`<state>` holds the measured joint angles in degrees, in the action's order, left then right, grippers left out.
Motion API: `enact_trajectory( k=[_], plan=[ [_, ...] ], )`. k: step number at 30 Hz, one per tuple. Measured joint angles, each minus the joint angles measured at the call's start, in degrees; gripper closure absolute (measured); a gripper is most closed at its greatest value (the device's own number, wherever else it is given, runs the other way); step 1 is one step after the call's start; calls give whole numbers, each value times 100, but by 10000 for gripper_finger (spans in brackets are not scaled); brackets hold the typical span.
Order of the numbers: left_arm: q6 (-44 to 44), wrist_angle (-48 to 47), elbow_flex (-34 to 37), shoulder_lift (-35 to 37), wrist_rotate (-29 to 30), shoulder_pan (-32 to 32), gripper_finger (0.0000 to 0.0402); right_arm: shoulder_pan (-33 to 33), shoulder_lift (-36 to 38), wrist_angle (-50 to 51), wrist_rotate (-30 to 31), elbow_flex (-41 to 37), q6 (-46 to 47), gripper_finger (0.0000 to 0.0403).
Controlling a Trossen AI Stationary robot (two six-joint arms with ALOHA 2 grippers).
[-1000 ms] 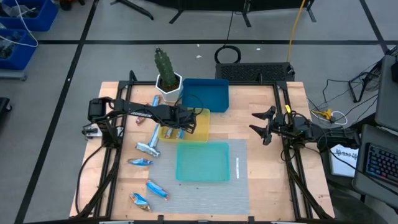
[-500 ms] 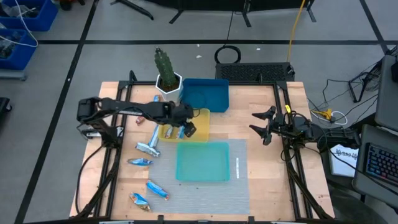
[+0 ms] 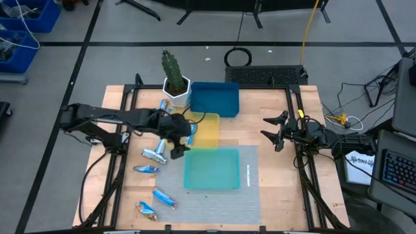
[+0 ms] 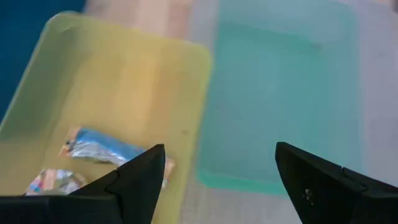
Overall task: Pick and place Granola Bars by type
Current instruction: Put the yellow granola bar into the yellow bin
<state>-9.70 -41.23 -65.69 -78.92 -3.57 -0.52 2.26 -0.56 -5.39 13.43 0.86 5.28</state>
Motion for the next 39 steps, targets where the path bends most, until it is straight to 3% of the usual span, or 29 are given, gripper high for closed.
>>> enact_trajectory(
  k=[5,12,19,39],
  plan=[
    [282,-756,-124,420,-390,-298,95,0,0,-3,0,-1,2,124],
    [879,-2167,-800,590,-255,-807,95,0,0,-8,0,0,2,124],
    [957,-2887,-1538,585,-286,-1379,98,0,0,-11,0,0,2,124],
    [462,-4695,-3278,-971,-239,-3819,106,2,0,0,0,-2,2,124]
  ],
)
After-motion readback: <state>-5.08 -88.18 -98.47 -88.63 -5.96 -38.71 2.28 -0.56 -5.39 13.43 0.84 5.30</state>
